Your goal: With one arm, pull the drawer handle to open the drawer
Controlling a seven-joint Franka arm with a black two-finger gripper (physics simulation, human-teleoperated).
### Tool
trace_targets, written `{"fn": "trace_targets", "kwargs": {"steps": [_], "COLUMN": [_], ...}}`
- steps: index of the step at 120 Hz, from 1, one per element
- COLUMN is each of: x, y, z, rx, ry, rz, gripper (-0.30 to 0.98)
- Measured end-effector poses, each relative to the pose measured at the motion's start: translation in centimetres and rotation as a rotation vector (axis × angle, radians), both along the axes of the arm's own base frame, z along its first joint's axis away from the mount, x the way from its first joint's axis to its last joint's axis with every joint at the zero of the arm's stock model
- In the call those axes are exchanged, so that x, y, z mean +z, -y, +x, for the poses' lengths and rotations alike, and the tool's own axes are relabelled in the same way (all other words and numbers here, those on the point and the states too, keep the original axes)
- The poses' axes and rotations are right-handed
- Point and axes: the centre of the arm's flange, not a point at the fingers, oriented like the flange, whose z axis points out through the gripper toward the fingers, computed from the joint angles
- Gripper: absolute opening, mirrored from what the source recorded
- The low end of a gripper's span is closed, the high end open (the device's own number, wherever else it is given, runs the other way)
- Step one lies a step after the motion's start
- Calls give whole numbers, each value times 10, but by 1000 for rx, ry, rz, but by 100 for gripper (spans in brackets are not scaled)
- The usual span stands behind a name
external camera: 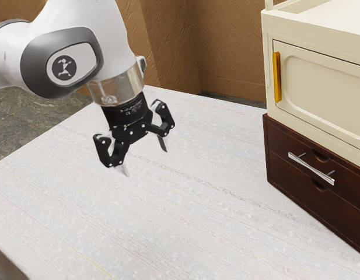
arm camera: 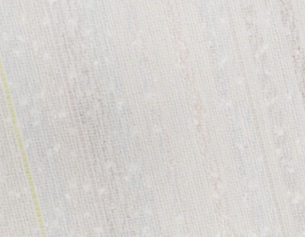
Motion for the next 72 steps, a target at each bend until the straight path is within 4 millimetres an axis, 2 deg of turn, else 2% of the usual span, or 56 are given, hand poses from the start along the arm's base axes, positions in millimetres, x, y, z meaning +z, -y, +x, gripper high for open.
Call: {"fn": "trace_targets", "kwargs": {"steps": [19, 31, 46, 63, 72], "x": [-13, -17, -32, -58, -60], "y": [30, 39, 67, 80, 85], "z": [1, 5, 5, 33, 48], "rx": [-59, -65, -107, -93, -84], "ry": [44, 70, 73, 118, 159], "rz": [-8, -41, -56, -66, -73], "gripper": [69, 69, 69, 69, 69]}}
